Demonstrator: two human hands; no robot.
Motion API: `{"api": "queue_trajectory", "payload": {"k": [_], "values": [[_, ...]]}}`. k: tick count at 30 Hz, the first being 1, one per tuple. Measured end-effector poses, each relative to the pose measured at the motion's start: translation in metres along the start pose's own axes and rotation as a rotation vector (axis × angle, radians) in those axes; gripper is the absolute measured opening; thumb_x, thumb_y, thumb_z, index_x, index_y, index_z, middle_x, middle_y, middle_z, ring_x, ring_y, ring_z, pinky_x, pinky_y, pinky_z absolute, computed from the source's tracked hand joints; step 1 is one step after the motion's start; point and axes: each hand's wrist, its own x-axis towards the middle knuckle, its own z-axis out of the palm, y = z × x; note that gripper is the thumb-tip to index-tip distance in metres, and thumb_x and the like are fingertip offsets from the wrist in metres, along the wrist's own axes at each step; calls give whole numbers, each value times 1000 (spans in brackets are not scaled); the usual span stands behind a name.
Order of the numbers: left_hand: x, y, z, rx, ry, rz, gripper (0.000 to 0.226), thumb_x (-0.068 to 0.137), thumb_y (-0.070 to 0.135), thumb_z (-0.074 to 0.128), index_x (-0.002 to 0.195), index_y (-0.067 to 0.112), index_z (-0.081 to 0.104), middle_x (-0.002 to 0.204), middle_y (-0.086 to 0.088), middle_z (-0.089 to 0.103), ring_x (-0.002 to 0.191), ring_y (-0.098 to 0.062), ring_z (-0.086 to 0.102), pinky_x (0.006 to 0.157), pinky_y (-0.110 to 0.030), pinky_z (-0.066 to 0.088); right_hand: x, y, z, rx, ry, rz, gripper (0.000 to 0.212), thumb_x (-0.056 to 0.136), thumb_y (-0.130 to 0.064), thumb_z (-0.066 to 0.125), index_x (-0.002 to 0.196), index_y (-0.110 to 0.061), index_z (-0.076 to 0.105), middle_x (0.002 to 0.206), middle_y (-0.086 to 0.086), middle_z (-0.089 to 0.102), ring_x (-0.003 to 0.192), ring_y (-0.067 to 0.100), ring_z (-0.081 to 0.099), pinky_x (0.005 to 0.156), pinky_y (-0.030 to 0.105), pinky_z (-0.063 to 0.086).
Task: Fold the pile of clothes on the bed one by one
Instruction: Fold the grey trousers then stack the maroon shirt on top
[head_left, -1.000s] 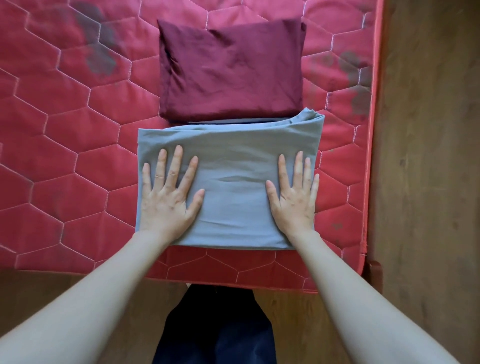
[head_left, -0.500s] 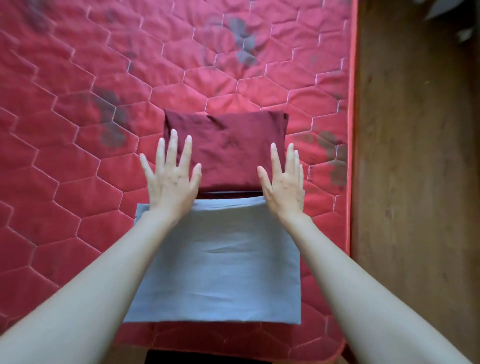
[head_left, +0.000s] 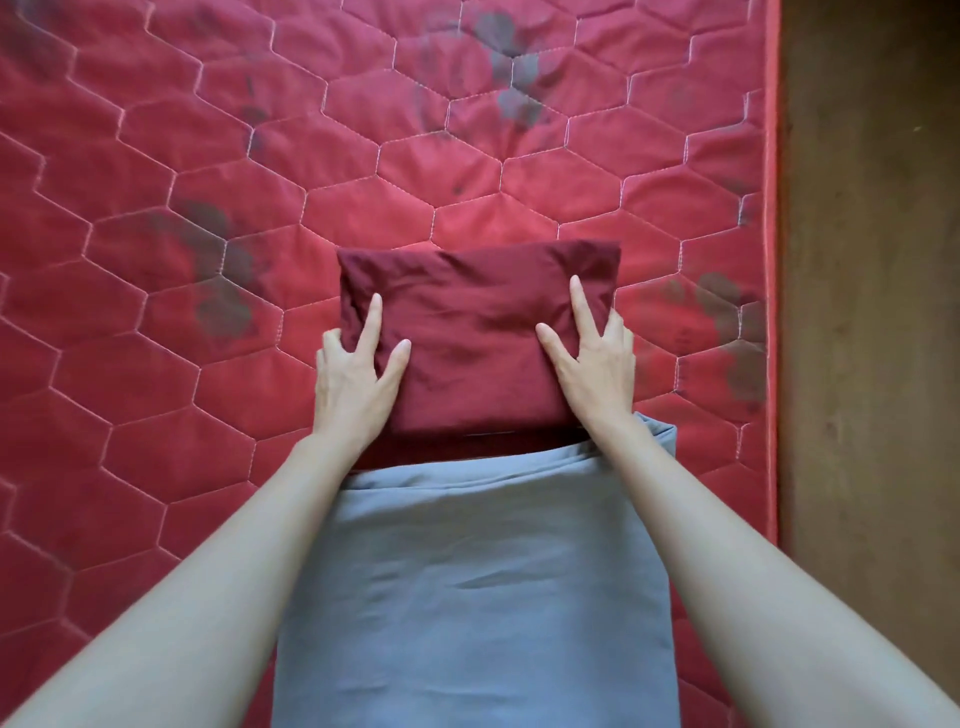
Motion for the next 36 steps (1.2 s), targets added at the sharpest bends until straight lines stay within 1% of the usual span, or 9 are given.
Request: {"api": "queue_trajectory", "payload": {"k": [5, 7, 10, 15, 18, 20, 24, 30, 36], "values": [[4, -3, 0, -109, -19, -12, 61, 94, 52, 47, 146, 53, 16, 99, -8, 38, 102, -34, 49, 97, -40, 38, 1, 4, -6, 14, -31, 14, 67, 89, -63, 49, 147, -52, 18, 118, 15, 46, 112, 35, 46, 98, 42, 38], [6, -4, 1, -212, -57, -44, 60, 94, 51, 47, 145, 56, 15, 109, -8, 45, 114, -33, 48, 99, -34, 33, 5, 7, -10, -10, -66, -5, 67, 89, -64, 48, 146, -54, 16, 109, 14, 46, 107, 36, 48, 95, 41, 39], [12, -8, -1, -281, -100, -44, 61, 95, 49, 48, 142, 61, 13, 146, -11, 42, 139, -29, 33, 112, -37, 26, 11, 10, -17, 2, -152, -25, 66, 89, -66, 44, 144, -59, 10, 102, 11, 46, 102, 37, 54, 92, 41, 42], [14, -6, -4, -185, -93, -13, 60, 95, 54, 45, 141, 63, 8, 151, -11, 38, 140, -29, 32, 109, -40, 27, 10, 12, -17, 29, -169, -19, 63, 90, -67, 41, 143, -63, 6, 101, 8, 46, 98, 38, 58, 88, 40, 43], [8, 1, 3, -142, -6, -73, 59, 93, 59, 44, 143, 60, 12, 126, -12, 52, 120, -34, 50, 96, -40, 36, 6, 11, -12, 66, -130, -8, 62, 91, -65, 43, 143, -62, 9, 108, 9, 47, 100, 39, 58, 86, 40, 44], [4, 4, 7, -130, 55, -98, 59, 92, 60, 44, 144, 57, 16, 102, -5, 45, 95, -32, 53, 83, -37, 35, 4, 10, -8, 87, -98, -15, 62, 91, -63, 45, 144, -60, 12, 117, 11, 48, 103, 39, 57, 85, 39, 44], [2, 3, 10, -130, 94, -107, 59, 92, 60, 45, 145, 54, 19, 97, -4, 42, 79, -21, 41, 77, -35, 32, 5, 8, -2, 73, -48, -28, 62, 92, -62, 46, 145, -58, 15, 127, 14, 46, 108, 39, 56, 84, 37, 44], [7, 8, 10, -222, 105, -104, 59, 91, 54, 53, 145, 49, 28, 103, -11, 49, 102, -32, 51, 92, -39, 38, 12, 12, -1, 149, -25, -43, 64, 89, -58, 55, 144, -54, 24, 121, 11, 51, 112, 33, 54, 91, 38, 42], [15, 6, 9, -376, 121, -114, 63, 83, 46, 69, 141, 42, 43, 113, -12, 60, 118, -28, 49, 96, -18, 28, 16, 8, -4, 194, -10, -76, 67, 88, -50, 61, 146, -46, 29, 119, 14, 52, 115, 35, 53, 93, 38, 42]]}}
